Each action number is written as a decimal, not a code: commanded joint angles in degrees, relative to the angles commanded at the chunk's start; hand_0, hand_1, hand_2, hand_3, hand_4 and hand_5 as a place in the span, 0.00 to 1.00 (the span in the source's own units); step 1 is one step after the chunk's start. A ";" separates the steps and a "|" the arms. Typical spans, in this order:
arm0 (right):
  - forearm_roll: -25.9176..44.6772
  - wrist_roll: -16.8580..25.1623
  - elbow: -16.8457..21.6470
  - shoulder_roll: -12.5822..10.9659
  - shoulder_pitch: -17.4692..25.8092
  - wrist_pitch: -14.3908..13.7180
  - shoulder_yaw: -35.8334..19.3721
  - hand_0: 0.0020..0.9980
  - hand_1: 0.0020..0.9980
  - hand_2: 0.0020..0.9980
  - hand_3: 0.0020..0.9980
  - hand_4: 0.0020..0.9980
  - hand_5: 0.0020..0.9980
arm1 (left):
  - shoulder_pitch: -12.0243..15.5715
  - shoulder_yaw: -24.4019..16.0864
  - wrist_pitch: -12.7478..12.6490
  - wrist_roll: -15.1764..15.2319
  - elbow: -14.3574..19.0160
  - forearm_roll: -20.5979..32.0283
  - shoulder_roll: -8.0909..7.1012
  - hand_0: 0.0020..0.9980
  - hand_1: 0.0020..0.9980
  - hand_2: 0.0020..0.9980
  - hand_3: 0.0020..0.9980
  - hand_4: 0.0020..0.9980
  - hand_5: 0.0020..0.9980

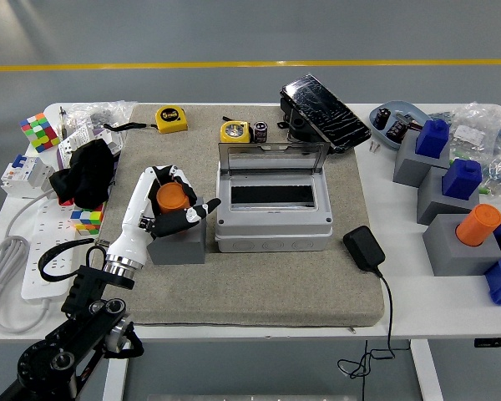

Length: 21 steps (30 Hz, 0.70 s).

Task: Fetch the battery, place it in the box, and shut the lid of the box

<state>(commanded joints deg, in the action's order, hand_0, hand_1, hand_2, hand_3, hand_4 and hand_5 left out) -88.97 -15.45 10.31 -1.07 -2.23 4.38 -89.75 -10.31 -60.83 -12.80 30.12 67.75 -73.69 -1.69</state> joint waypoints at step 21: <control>0.11 -0.12 0.00 -0.22 -0.26 0.01 0.28 0.64 0.67 0.67 0.60 0.99 0.60 | -17.72 17.00 1.93 -23.05 6.32 -24.85 -4.19 0.10 0.10 0.18 0.24 0.97 0.00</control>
<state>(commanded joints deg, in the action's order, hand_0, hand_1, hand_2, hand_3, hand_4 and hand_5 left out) -88.86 -15.57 10.31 -1.29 -2.48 4.39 -89.47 -28.04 -43.82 -10.87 7.07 74.07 -98.54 -5.88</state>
